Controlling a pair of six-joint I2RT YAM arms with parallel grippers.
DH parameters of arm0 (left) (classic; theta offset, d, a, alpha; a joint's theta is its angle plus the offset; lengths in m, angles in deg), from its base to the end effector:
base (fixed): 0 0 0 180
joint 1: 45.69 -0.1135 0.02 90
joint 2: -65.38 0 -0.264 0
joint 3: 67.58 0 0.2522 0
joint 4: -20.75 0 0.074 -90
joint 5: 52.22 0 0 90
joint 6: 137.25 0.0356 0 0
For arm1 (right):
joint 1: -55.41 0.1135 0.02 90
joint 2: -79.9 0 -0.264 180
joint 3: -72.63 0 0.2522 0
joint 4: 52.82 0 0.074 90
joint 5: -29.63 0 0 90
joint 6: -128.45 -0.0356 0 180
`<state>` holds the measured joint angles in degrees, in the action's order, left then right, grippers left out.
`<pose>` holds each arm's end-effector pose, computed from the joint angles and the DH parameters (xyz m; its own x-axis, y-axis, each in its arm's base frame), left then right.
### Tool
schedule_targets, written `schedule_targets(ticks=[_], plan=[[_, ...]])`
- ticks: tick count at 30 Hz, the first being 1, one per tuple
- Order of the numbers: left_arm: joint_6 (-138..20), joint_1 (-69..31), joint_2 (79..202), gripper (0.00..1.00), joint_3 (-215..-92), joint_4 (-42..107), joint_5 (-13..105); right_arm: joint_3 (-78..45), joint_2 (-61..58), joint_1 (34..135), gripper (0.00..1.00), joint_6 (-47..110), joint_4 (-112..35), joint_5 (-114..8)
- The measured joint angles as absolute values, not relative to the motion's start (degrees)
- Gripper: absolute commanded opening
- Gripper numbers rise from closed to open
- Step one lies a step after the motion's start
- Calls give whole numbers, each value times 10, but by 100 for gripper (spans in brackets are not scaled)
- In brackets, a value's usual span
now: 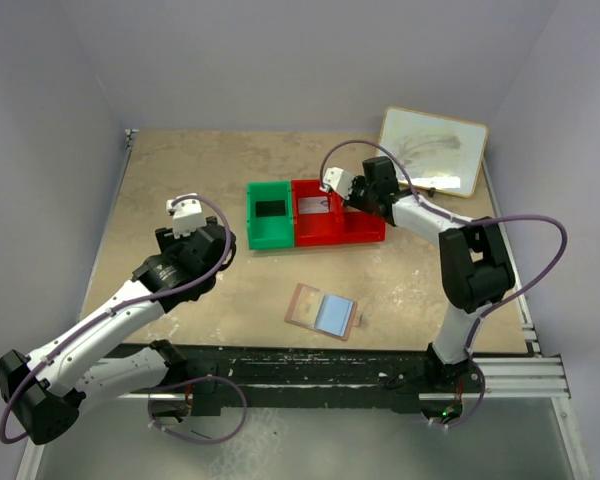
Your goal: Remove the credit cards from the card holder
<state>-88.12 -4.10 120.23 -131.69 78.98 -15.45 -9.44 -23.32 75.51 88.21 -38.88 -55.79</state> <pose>0.1532 -0.0978 0.2980 -0.4293 -0.1427 -0.8918 -0.3661 0.9302 0.0274 0.3795 0.1419 0.2166 -0.0404 -0.8250 -0.5636 -0.6730 0.4394 -0.5950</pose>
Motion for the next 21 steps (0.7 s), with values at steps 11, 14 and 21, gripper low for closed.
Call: schedule_targets(ticks=[11,14,21], plan=[[-881,-41,1202,69,-1317,790,-162,-144,-272,753,2,917,-402,-563],[-881,-41,1202,69,-1317,790,-162,-174,-293,752,2,925,-385,-548],[-877,-41,1202,69,-1317,787,-156,-190,-319,753,3,938,-367,-541]])
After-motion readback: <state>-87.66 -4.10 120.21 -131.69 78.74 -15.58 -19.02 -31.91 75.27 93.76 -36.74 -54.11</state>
